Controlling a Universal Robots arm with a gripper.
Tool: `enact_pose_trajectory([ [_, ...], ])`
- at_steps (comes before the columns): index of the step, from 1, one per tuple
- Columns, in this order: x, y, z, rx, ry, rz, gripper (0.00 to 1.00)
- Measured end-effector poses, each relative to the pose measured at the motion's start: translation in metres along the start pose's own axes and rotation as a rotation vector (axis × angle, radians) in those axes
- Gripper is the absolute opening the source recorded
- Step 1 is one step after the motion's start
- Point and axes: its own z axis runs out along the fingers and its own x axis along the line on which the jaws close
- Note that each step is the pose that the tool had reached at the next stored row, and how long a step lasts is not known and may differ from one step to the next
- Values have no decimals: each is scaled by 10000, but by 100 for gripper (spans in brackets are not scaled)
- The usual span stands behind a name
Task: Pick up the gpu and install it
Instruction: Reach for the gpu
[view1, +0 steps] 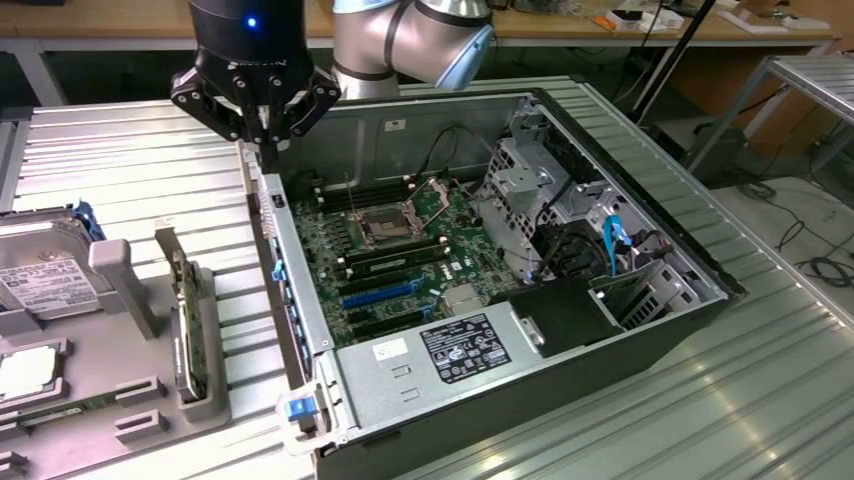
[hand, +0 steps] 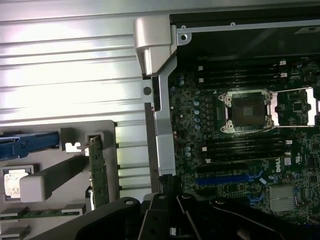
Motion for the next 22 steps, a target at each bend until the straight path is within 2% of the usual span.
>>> enact_pose_trajectory([
  [22,280,-22,13,-1,-1,0,11],
])
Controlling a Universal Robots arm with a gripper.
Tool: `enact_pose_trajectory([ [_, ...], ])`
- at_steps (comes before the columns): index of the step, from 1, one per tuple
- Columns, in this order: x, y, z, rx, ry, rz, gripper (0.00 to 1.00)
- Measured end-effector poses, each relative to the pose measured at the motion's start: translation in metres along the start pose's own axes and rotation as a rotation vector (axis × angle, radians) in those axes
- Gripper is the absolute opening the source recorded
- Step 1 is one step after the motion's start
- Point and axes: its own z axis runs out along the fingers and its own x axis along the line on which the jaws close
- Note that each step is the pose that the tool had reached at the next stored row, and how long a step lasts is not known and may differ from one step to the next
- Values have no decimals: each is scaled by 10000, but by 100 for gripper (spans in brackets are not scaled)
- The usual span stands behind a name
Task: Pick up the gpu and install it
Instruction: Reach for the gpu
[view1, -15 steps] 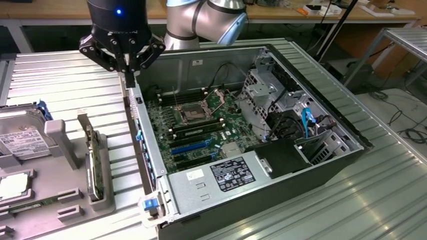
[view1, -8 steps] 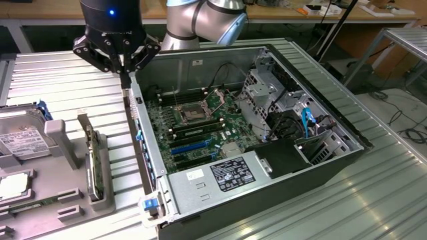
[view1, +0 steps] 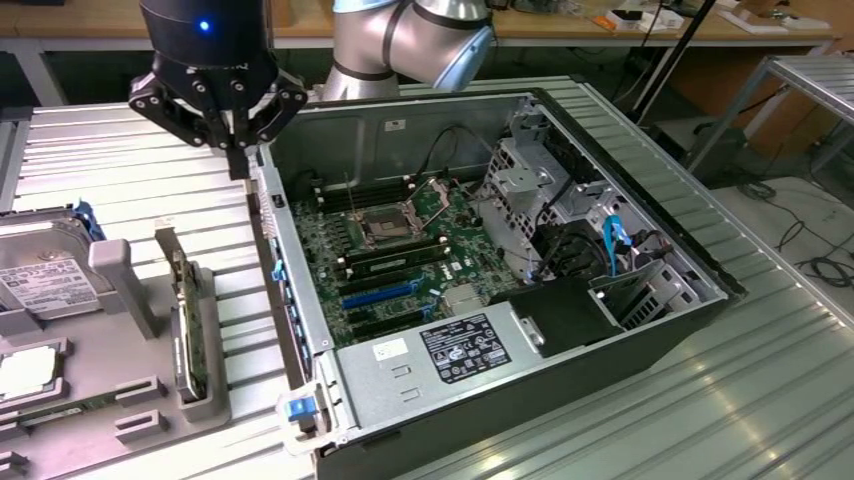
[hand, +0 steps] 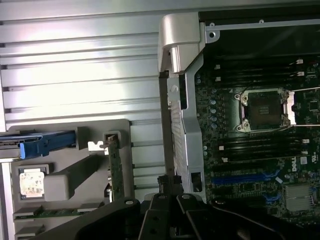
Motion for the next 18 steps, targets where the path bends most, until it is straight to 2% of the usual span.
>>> enact_pose_trajectory([
  [18,248,-29,10,1,0,0,11],
])
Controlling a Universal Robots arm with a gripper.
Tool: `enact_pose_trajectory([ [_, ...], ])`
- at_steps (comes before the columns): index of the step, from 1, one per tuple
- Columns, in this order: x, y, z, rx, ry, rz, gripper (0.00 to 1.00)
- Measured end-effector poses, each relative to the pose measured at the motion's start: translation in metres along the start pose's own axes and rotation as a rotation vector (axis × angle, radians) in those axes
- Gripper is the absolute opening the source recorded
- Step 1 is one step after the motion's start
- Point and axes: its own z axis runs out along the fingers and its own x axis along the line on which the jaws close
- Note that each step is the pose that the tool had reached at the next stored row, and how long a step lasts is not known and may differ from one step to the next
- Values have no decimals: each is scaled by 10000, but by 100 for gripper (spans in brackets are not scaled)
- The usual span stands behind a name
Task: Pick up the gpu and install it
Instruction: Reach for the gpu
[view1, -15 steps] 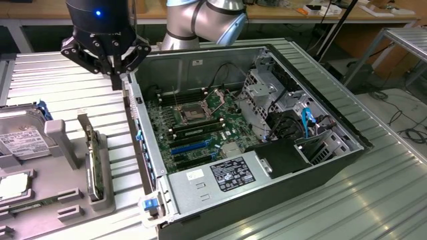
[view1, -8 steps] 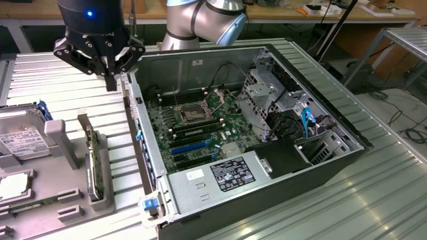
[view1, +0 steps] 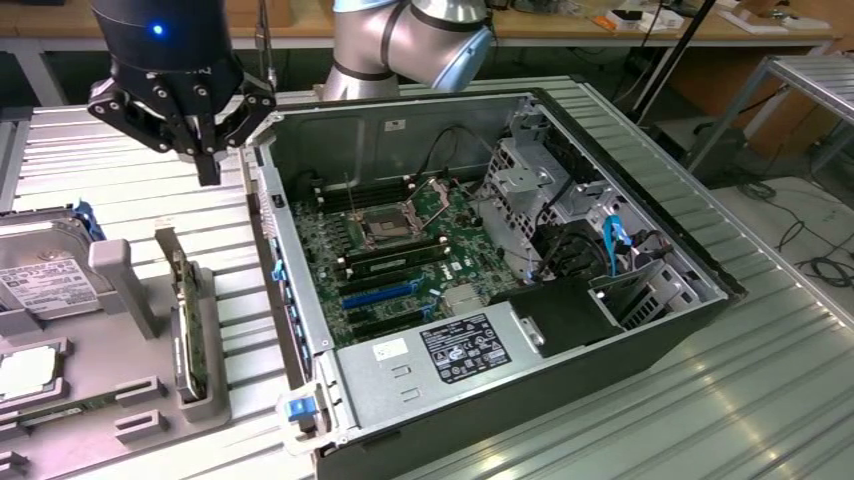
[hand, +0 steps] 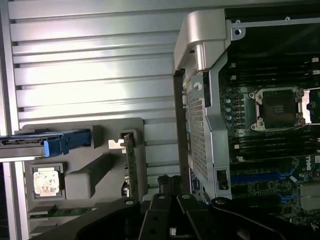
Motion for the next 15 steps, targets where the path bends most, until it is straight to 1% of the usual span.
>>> enact_pose_trajectory([
  [8,110,-51,2,0,0,1,11],
  [10,159,-70,4,-1,0,1,11],
  [15,231,-111,4,0,1,0,11],
])
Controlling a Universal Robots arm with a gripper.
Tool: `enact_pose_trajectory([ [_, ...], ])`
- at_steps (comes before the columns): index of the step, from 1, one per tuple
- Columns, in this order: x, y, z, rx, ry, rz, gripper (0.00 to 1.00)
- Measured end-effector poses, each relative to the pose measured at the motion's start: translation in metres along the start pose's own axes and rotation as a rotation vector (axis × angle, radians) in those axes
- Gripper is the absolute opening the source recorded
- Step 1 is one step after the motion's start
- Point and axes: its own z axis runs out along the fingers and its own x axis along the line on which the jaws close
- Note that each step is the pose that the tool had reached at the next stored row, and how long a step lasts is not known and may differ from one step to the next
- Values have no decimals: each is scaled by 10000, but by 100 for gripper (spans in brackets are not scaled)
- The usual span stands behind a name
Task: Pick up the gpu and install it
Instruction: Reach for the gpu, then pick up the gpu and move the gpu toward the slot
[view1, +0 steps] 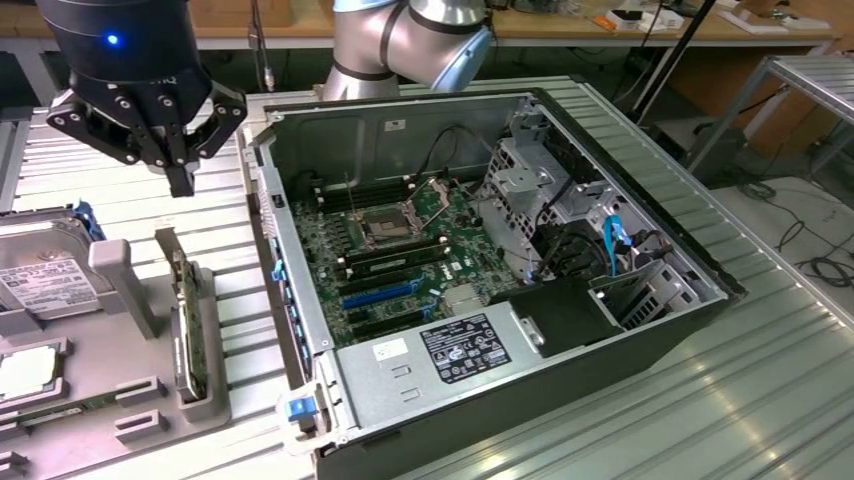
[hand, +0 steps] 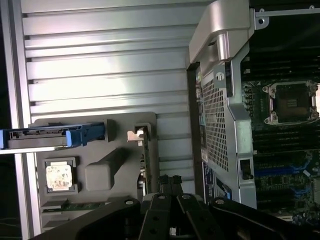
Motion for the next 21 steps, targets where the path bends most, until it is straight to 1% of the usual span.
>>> enact_pose_trajectory([
  [3,25,-19,0,0,1,0,11],
  [5,89,-76,1,0,3,1,11],
  [7,123,-90,2,-1,3,1,11],
  [21,124,-90,2,0,3,1,11],
])
